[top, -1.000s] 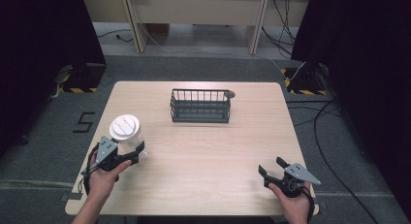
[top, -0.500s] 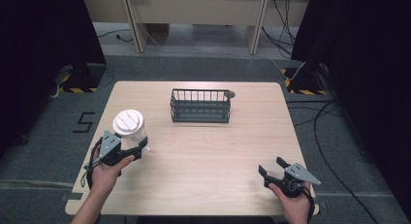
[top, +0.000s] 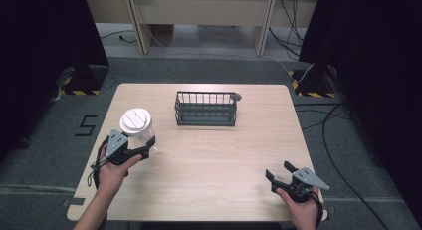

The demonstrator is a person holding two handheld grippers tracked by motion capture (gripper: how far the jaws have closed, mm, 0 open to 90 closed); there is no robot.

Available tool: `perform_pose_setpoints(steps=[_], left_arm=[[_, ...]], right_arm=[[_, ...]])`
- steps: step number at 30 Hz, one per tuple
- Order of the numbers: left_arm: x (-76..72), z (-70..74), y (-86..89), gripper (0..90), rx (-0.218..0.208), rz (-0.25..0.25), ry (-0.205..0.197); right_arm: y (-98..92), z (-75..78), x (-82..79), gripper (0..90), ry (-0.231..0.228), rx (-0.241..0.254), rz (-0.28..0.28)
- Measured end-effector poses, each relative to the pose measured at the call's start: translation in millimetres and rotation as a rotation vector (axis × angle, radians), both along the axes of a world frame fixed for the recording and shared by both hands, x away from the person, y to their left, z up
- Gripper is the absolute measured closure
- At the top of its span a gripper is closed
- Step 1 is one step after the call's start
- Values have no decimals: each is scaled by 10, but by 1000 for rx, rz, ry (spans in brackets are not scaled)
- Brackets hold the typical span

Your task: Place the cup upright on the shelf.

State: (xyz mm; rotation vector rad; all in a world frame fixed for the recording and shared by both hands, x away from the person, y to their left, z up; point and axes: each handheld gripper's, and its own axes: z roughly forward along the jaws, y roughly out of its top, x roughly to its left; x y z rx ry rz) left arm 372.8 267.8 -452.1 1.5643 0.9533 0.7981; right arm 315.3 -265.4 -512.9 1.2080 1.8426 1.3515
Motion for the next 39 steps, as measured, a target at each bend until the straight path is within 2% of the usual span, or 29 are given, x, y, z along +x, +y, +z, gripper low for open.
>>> perform_pose_setpoints(steps=[8,20,26,39], left_arm=[[51,-1,-11,175,-5,4,10],[165,66,-101,176,-8,-26,2],[248,102,-177,175,-13,-35,2],[317,136,-308,175,-14,-50,-1]], right_arm=[[5,0,1,185,7,4,4],[10,-1,-1,183,4,0,0],[0,-1,2,183,3,3,-1],[9,-1,-1,184,5,3,1]])
